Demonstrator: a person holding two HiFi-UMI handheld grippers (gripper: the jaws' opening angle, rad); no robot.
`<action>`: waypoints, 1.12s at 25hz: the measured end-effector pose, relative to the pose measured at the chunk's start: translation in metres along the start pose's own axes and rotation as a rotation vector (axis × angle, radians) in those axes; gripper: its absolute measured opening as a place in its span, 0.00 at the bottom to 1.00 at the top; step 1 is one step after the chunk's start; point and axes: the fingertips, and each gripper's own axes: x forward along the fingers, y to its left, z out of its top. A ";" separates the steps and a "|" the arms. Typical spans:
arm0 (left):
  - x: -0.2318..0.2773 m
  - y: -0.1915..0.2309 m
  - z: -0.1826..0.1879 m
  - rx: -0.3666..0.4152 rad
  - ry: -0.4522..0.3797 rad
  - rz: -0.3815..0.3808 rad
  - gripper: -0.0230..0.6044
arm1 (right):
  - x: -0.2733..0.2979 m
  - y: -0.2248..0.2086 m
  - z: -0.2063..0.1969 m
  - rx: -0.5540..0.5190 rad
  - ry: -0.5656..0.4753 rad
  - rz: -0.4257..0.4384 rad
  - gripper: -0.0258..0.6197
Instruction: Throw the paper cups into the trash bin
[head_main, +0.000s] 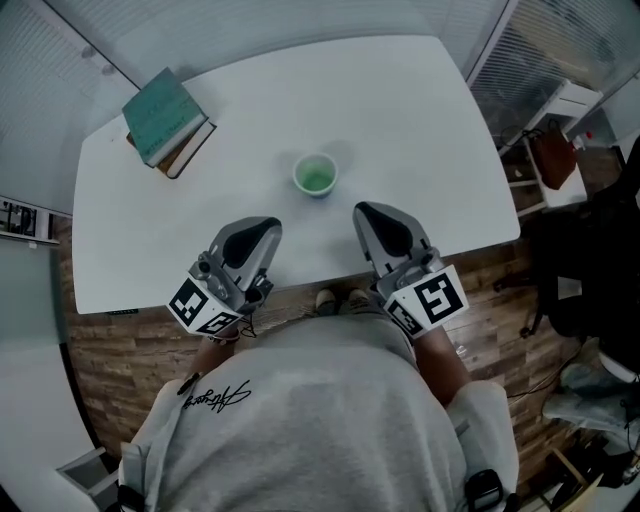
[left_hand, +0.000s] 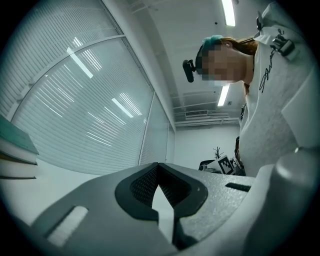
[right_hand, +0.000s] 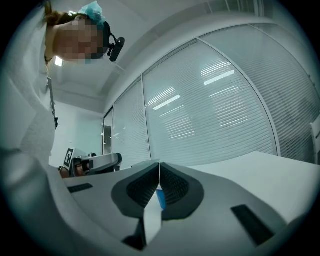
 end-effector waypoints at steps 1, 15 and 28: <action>0.002 -0.001 0.000 0.004 0.000 0.009 0.04 | -0.001 -0.002 0.000 -0.009 0.009 0.013 0.06; -0.004 -0.005 0.001 0.037 -0.014 0.172 0.04 | 0.009 -0.020 -0.014 -0.082 0.137 0.135 0.06; -0.012 -0.018 -0.021 0.050 -0.021 0.289 0.04 | 0.014 -0.017 -0.051 -0.139 0.251 0.244 0.29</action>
